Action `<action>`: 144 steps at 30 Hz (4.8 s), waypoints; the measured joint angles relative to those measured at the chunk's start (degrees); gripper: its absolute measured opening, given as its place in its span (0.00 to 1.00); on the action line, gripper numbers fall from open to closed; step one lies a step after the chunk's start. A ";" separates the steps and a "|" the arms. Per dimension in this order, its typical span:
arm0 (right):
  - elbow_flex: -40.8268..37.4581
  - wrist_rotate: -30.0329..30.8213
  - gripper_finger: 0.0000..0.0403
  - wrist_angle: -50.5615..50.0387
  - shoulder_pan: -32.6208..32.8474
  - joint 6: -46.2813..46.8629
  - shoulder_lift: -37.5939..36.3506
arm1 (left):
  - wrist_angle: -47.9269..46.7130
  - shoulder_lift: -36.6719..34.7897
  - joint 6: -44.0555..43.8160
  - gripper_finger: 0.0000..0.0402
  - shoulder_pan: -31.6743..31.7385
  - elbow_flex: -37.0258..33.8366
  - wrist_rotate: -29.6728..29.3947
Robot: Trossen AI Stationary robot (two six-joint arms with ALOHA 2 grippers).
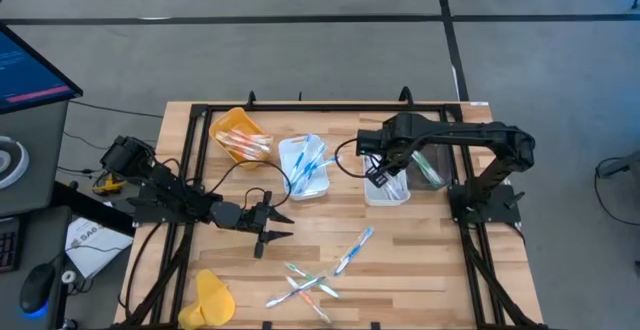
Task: Pick & Place Toothbrushes
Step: Put the top purple toothbrush into the right white bin, then put the blue toothbrush into the left white bin
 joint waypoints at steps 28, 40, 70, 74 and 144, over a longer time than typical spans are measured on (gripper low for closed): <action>-11.06 -7.47 0.12 13.78 -5.44 -2.52 0.01 | -0.04 0.00 -0.24 0.36 0.00 0.02 0.02; -11.06 -7.36 0.27 14.41 -4.80 -2.91 0.02 | -0.26 0.00 -0.26 0.35 0.00 0.02 0.02; -1.75 -10.45 0.47 14.24 0.31 -6.14 0.00 | -0.39 0.00 0.09 0.35 0.94 0.04 0.02; 0.32 -10.87 0.44 18.04 7.00 -6.15 -0.02 | -0.46 -0.02 -0.22 0.35 0.86 0.04 0.02; 12.26 3.38 0.01 20.29 35.09 -39.10 29.38 | 0.98 -0.04 0.44 0.35 1.25 -0.81 -4.00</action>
